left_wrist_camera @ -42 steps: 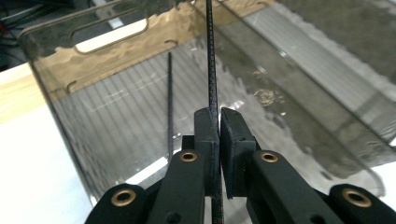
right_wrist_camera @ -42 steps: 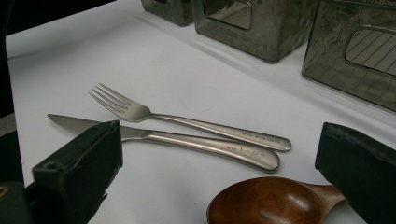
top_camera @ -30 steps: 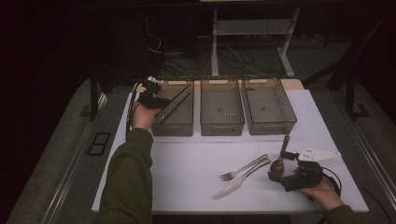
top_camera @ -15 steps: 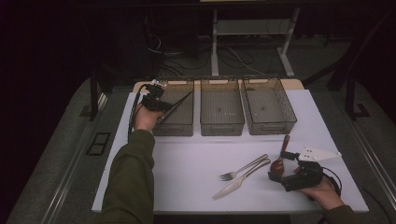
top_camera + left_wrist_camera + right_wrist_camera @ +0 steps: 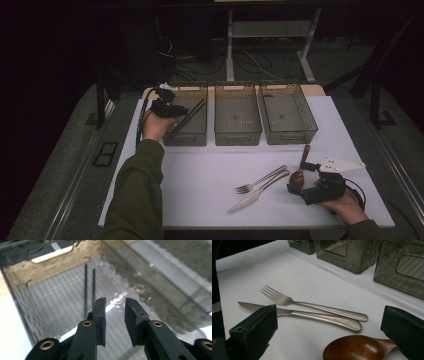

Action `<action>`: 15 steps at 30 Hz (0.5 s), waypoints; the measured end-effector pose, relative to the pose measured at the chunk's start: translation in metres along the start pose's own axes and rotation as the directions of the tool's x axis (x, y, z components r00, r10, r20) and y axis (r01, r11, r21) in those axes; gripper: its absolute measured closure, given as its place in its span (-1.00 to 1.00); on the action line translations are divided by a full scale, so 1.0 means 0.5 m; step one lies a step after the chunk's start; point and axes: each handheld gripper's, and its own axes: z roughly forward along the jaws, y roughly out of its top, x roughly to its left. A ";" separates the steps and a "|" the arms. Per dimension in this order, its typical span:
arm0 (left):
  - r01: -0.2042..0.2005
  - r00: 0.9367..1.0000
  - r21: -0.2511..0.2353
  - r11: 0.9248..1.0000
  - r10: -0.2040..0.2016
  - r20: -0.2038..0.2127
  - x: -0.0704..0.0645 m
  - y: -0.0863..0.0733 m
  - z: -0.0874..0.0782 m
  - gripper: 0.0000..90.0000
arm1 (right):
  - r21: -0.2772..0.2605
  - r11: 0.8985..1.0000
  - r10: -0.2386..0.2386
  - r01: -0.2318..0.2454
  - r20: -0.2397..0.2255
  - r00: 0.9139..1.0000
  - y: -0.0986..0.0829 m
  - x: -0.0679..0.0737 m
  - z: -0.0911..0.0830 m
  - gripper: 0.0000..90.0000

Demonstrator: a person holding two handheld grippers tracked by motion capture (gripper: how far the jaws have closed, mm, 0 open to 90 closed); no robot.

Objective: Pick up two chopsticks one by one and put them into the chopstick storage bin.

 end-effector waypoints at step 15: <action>-0.096 0.986 -0.109 0.989 0.110 0.128 -0.080 -0.008 -0.057 0.16 | -0.005 1.000 0.004 -0.004 0.003 1.000 0.001 -0.001 0.000 -0.99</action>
